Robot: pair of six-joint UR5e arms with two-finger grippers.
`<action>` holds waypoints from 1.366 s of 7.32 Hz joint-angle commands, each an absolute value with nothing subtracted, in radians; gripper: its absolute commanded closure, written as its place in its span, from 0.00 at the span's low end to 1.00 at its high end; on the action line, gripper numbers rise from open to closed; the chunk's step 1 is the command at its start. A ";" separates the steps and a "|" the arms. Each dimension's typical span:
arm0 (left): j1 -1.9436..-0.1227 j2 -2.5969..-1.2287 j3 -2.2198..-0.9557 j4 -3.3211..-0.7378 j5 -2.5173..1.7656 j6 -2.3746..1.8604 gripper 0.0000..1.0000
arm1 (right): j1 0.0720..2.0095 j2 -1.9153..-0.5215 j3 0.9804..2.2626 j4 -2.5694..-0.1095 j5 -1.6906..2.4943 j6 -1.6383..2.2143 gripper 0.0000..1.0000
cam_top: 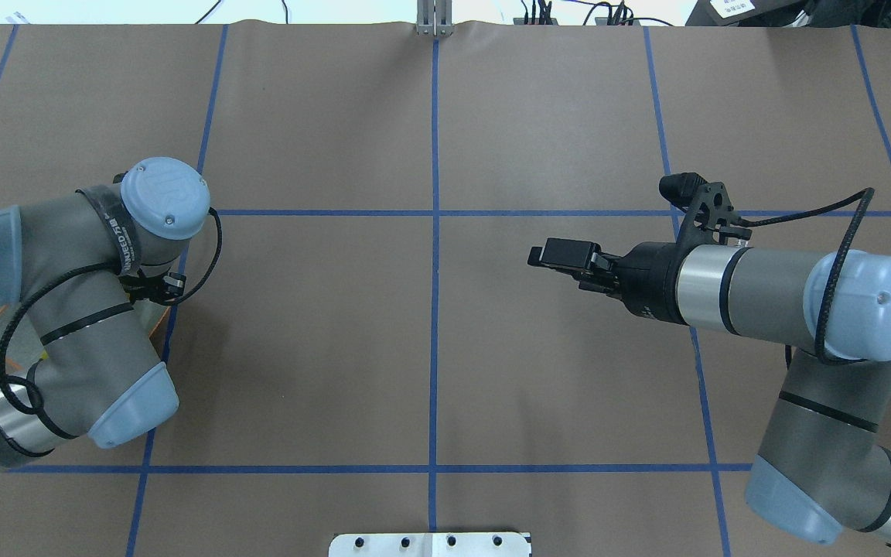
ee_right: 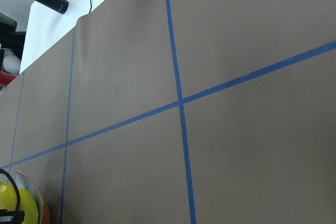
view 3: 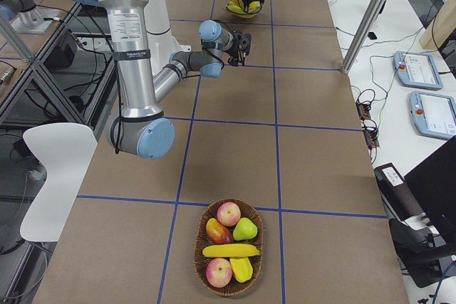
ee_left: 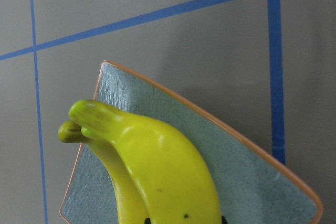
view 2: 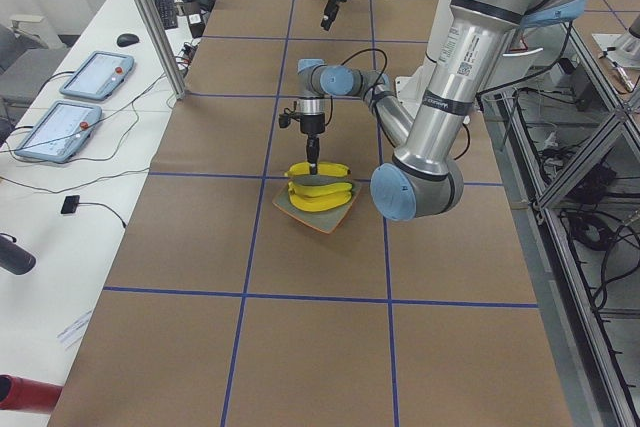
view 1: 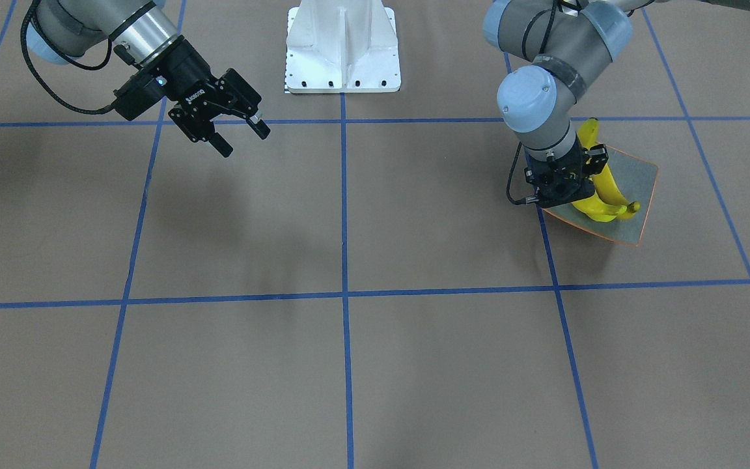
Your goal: Transfer all bananas from basket to plate
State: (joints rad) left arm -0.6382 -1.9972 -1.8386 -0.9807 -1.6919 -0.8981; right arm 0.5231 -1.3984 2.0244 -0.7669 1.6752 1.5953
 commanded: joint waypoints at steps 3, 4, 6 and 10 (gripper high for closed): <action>-0.641 -1.996 -1.827 -0.988 -1.692 -0.890 0.01 | 0.523 -1.399 2.026 -0.767 1.674 1.595 0.00; -0.644 -1.996 -1.832 -0.999 -1.690 -0.888 0.01 | 0.525 -1.399 2.026 -0.767 1.674 1.595 0.00; -0.684 -2.020 -1.905 -1.000 -1.700 -0.888 0.01 | 0.570 -1.473 2.063 -0.767 1.689 1.592 0.00; -0.690 -2.029 -1.977 -1.332 -1.807 -0.981 0.00 | 0.726 -1.841 2.089 -0.767 1.735 1.343 0.00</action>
State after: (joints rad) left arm -0.6885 -2.0324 -1.9685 -1.2313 -1.7757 -0.9454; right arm 0.6576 -1.7286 2.0954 -0.7670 1.7067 1.4623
